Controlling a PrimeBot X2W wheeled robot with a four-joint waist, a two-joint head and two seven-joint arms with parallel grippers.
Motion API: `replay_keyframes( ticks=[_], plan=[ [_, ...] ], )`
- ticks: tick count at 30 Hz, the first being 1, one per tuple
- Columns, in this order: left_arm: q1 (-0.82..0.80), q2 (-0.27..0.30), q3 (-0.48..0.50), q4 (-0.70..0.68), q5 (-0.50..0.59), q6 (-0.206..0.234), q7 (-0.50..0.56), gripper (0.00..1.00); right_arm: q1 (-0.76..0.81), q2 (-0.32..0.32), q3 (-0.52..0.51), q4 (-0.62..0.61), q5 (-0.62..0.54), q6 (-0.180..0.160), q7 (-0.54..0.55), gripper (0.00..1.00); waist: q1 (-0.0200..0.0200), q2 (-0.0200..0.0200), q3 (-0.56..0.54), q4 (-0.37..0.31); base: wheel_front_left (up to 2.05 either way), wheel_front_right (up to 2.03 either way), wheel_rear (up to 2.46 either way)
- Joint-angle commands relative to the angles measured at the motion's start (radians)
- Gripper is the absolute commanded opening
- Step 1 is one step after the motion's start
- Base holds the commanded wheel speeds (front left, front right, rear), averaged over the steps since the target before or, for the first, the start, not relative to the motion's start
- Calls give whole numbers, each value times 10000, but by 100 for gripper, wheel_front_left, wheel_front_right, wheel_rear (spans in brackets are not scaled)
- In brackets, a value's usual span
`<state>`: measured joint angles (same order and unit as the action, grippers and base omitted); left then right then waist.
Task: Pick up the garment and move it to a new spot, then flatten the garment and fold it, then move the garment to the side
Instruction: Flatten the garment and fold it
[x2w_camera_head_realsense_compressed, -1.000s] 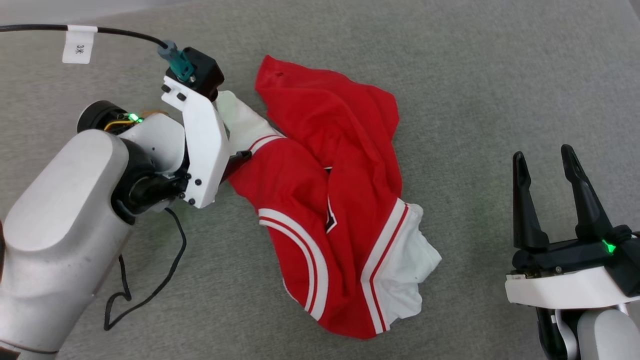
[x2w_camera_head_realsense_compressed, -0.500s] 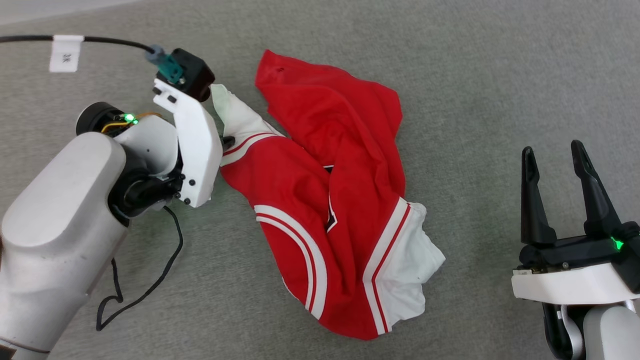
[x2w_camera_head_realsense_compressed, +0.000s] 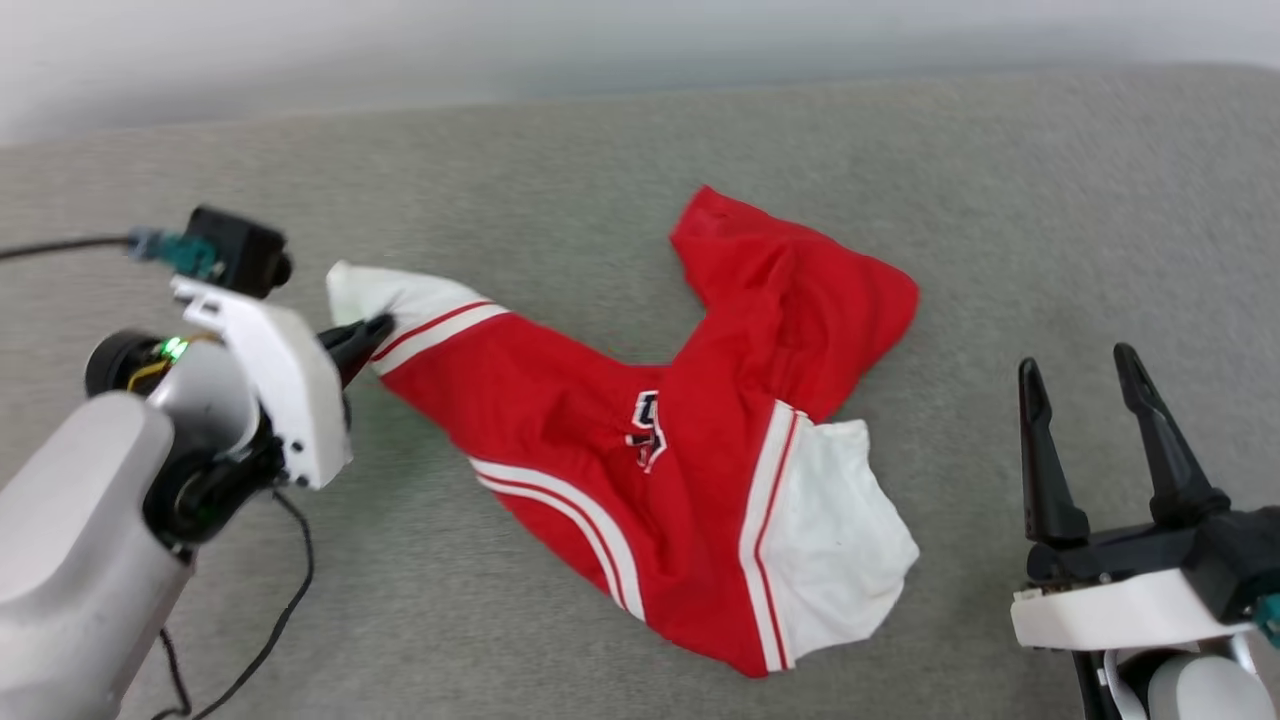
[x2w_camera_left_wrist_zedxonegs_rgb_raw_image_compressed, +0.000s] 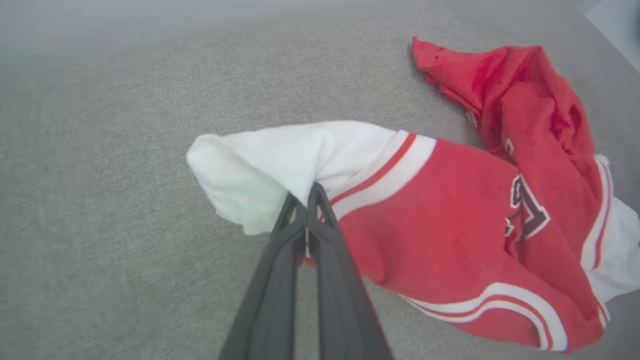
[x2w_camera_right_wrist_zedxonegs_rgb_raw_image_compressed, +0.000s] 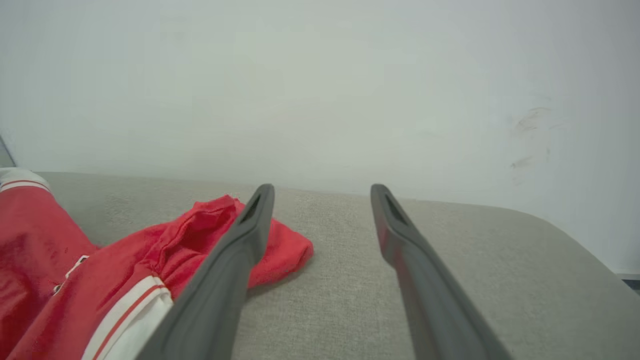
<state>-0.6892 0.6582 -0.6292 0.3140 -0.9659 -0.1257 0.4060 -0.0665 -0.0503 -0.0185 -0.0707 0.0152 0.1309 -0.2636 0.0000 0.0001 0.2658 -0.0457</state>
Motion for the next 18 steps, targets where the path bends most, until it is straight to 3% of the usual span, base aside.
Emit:
replay_keyframes(
  ticks=[1, 8, 13, 14, 15, 16, 17, 18],
  plan=[
    [297, 66, 109, -40, -74, 58, -224, 0, 142, 4, 0, 27, -73, -3, -17, 100, 0, -1, -652, 684, 0, 0, 0],
    [2483, 499, 539, -895, -273, 683, -1714, 0, 492, 4, 53, 185, -189, -3, -17, 100, 0, -1, -1252, 1477, 0, 0, 0],
    [4042, 336, 338, -1593, -208, 1118, -2523, 0, 670, 4, 58, 297, -166, -3, -17, 100, 0, -1, -1549, 1814, 0, 0, 0],
    [4247, 274, 303, -1662, -210, 1185, -2644, 9, 705, 4, 58, 314, -161, -3, -17, 100, 0, -1, -1594, 1857, 0, 0, 0],
    [4446, 193, 248, -1709, -190, 1262, -2756, 42, 731, 3, 45, 331, -155, -3, -17, 100, 0, -1, -1626, 1899, 0, 0, 0],
    [4634, 93, 166, -1709, -161, 1302, -2842, 93, 738, 4, 34, 352, -148, -3, -17, 100, 0, -1, -1664, 1935, 0, 0, 0],
    [4816, -16, 53, -1672, -159, 1327, -2880, 100, 740, 4, 42, 367, -147, -3, -17, 100, 0, -1, -1706, 1963, 0, 0, 0],
    [4943, -86, -57, -1609, -106, 1344, -2908, 100, 753, 4, 84, 374, -143, -3, -17, 100, 0, -1, -1744, 1989, 0, 0, 0]
  ],
)
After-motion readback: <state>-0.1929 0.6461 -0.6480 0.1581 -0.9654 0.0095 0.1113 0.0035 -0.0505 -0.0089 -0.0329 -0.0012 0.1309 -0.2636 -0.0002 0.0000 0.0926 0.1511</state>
